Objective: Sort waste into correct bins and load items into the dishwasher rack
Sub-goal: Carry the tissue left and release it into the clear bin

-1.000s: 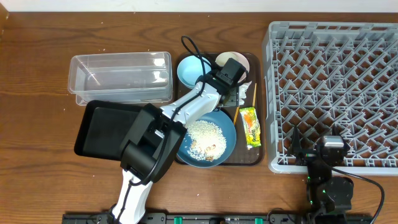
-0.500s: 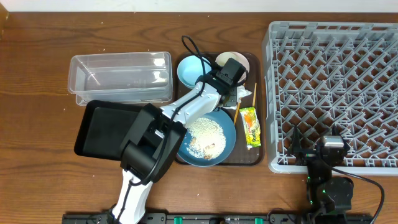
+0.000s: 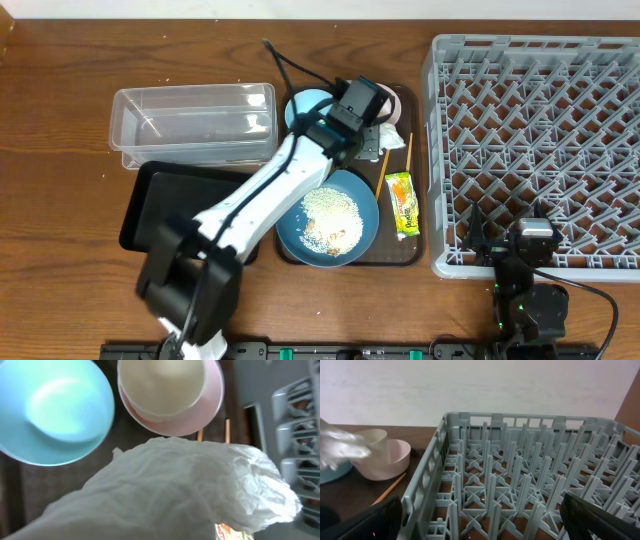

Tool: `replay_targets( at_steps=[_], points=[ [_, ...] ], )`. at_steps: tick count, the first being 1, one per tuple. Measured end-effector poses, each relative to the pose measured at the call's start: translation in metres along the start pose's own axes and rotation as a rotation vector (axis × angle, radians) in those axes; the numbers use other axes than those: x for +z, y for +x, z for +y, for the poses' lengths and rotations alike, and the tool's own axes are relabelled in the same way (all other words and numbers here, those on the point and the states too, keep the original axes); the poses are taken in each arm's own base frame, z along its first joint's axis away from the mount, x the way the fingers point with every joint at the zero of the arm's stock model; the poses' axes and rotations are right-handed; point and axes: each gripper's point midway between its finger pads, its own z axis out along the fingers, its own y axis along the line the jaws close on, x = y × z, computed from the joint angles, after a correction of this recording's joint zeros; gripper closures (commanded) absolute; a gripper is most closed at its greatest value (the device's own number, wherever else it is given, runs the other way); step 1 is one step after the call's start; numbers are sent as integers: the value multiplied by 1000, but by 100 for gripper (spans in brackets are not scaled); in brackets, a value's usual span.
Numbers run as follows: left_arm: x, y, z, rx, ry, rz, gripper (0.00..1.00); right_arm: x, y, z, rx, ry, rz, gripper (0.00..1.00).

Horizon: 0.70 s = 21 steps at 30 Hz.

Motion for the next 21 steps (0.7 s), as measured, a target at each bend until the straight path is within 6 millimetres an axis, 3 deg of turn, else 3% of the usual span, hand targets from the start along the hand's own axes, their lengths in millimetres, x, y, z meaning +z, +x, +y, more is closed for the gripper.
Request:
replay_targets(
  at_steps=[4,8,21],
  points=[
    [-21,-9,13,1,-44,-42,94,0,0,0,0,0,0,1],
    [-37,-22,45,-32,-123,-74,94,0,0,0,0,0,0,1],
    [-63,-40,213,-327,-389,-51,94,0,0,0,0,0,0,1]
  ],
)
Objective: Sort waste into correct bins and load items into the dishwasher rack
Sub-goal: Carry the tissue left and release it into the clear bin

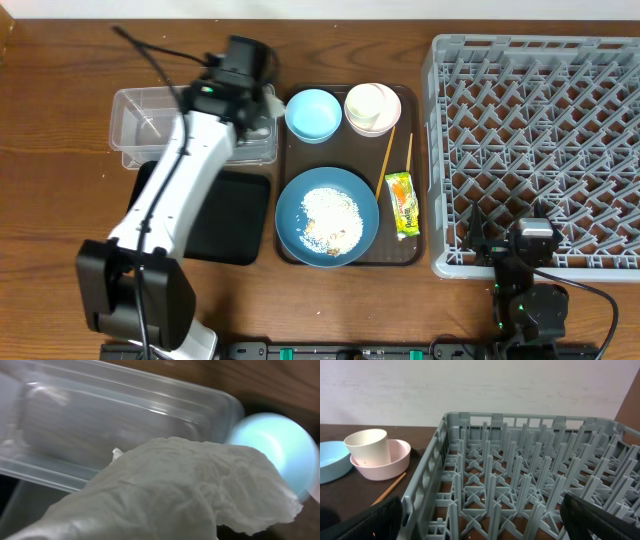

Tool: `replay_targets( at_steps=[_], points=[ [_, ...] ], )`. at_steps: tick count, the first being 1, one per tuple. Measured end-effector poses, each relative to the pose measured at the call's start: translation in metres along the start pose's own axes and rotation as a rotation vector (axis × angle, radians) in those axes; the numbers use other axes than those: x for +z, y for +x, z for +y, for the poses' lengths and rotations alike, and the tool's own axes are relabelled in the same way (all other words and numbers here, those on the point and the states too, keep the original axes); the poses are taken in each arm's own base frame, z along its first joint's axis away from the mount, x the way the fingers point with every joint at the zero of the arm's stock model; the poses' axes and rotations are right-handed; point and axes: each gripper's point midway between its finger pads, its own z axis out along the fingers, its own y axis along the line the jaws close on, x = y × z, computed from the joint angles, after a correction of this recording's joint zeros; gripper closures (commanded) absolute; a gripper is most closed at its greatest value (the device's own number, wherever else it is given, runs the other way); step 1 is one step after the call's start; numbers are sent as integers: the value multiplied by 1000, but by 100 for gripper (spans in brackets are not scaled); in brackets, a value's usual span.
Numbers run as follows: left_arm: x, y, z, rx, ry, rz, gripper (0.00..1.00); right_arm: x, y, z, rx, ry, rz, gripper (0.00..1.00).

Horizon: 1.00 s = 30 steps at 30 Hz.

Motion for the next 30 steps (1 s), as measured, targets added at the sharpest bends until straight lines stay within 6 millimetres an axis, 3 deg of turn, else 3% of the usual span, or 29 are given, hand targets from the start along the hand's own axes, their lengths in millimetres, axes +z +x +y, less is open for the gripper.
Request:
replay_targets(
  at_steps=[7,13,21,23,24,26,28,30],
  points=[
    [9,-18,44,-103,-53,-3,94,0,0,0,0,0,0,1],
    [18,-16,49,-110,-66,16,94,0,0,0,0,0,0,1],
    [54,0,48,-90,-103,96,93,0,0,0,0,0,0,1],
    [62,4,48,-86,-111,112,83,0,0,0,0,0,0,1],
    [66,6,48,-80,-115,121,70,0,0,0,0,0,0,1],
    [71,9,47,-78,-118,134,54,0,0,0,0,0,0,1],
    [72,10,48,-78,-119,137,47,0,0,0,0,0,0,1],
    [72,10,48,-83,-119,134,47,0,0,0,0,0,0,1]
  ],
)
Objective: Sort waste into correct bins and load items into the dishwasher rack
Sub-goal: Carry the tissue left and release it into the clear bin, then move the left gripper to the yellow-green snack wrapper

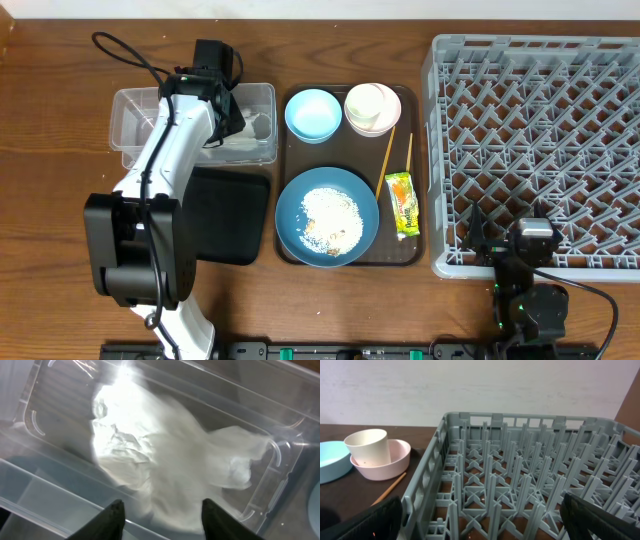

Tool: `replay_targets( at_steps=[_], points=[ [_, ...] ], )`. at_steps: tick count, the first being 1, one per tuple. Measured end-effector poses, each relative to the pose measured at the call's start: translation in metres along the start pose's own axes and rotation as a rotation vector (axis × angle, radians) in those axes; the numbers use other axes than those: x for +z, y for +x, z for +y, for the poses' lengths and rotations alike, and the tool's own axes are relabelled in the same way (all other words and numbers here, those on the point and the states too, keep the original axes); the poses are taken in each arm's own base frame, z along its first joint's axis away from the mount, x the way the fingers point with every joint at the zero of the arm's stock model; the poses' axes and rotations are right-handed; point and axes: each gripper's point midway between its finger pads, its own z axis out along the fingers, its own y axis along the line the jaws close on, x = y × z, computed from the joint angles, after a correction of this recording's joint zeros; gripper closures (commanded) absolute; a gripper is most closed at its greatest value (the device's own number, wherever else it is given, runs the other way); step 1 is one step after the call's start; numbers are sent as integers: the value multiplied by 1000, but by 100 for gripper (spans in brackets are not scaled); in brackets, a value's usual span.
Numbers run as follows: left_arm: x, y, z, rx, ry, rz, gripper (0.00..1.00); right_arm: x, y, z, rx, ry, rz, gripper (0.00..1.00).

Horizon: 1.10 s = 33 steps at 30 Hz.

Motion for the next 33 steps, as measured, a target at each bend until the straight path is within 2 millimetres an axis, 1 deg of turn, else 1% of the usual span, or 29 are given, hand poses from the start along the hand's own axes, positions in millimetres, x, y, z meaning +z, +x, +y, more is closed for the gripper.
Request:
replay_targets(
  at_steps=[5,7,9,10,11,12,14,17,19,20,21,23,24,26,27,31,33],
  points=[
    [-1,0,-1,-2,6,1,46,0,0,0,0,0,0,1],
    [-3,1,-3,-3,25,5,46,0,0,0,0,0,0,1],
    [-10,0,-7,-7,55,1,46,0,0,0,0,0,0,1],
    [-18,-2,-10,-11,82,-5,46,0,0,0,0,0,0,1],
    [-22,-2,-11,-13,96,-8,46,0,0,0,0,0,0,1],
    [-31,-3,-14,-16,127,-15,47,0,0,0,0,0,0,1],
    [-54,-5,-20,-22,203,-30,47,0,0,0,0,0,0,1],
    [-91,0,-29,-19,322,-36,47,0,0,0,0,0,0,1],
    [-117,11,-36,-3,404,-20,47,0,0,0,0,0,0,1],
    [-129,20,-41,13,440,-3,47,0,0,0,0,0,0,1],
    [-140,30,-45,31,470,16,47,0,0,0,0,0,0,1],
    [-155,51,-54,75,506,61,47,0,0,0,0,0,0,1],
    [-160,61,-57,96,516,84,46,0,0,0,0,0,0,1],
    [-169,89,-67,157,529,147,44,0,0,0,0,0,0,1],
    [-172,100,-71,184,532,171,43,0,0,0,0,0,0,1],
    [-184,140,-90,301,549,239,42,0,0,0,0,0,0,1],
    [-190,157,-100,354,561,253,42,0,0,0,0,0,0,1]
  ],
)
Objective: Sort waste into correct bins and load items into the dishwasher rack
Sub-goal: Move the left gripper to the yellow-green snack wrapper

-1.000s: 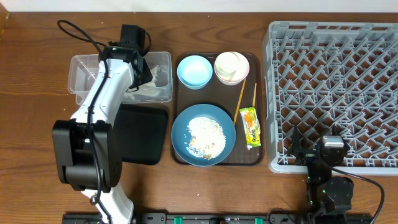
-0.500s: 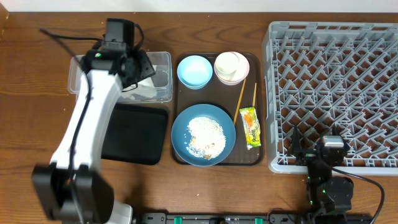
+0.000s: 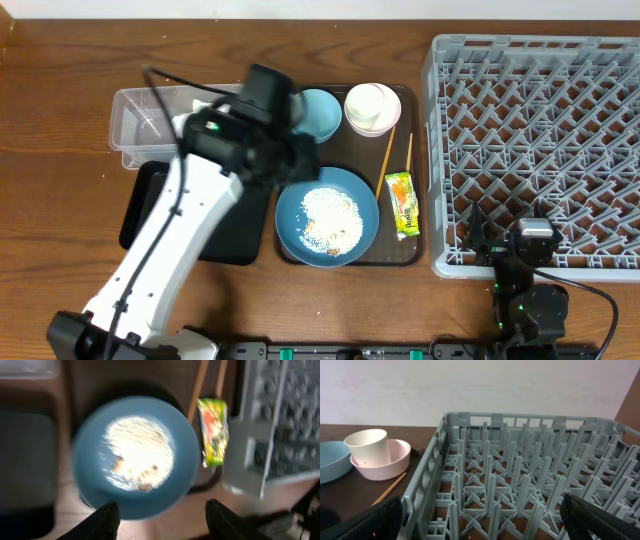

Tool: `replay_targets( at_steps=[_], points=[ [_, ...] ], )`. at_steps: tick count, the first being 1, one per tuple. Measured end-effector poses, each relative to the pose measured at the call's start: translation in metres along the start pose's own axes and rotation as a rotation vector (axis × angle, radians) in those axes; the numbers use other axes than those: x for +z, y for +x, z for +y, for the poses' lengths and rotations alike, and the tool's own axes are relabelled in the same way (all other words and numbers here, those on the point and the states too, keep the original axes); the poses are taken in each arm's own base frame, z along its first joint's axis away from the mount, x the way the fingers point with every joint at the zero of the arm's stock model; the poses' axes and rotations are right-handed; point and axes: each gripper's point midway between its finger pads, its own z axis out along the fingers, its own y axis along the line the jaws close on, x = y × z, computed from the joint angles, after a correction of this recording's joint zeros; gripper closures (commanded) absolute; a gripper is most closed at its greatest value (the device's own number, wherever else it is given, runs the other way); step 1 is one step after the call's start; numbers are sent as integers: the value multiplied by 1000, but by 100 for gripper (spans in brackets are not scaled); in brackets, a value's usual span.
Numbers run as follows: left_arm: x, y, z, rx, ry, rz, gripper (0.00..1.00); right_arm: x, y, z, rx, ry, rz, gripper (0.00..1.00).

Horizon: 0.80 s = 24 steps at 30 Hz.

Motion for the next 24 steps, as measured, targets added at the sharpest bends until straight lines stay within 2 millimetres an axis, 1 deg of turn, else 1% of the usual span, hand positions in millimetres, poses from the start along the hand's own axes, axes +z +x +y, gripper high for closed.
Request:
replay_targets(
  at_steps=[2,5,11,14,19,20,24],
  points=[
    [7,14,-12,28,0,27,42,0,0,0,0,0,0,1],
    [19,28,-27,62,-10,33,42,0,0,0,0,0,0,1],
    [44,44,-66,129,18,-30,43,0,0,0,0,0,0,1],
    [54,52,-80,150,23,-66,43,0,0,0,0,0,0,1],
    [72,52,-95,147,10,-119,44,0,0,0,0,0,0,1],
    [76,51,-98,145,14,-127,47,0,0,0,0,0,0,1],
    [96,44,-112,142,30,-158,48,0,0,0,0,0,0,1]
  ],
)
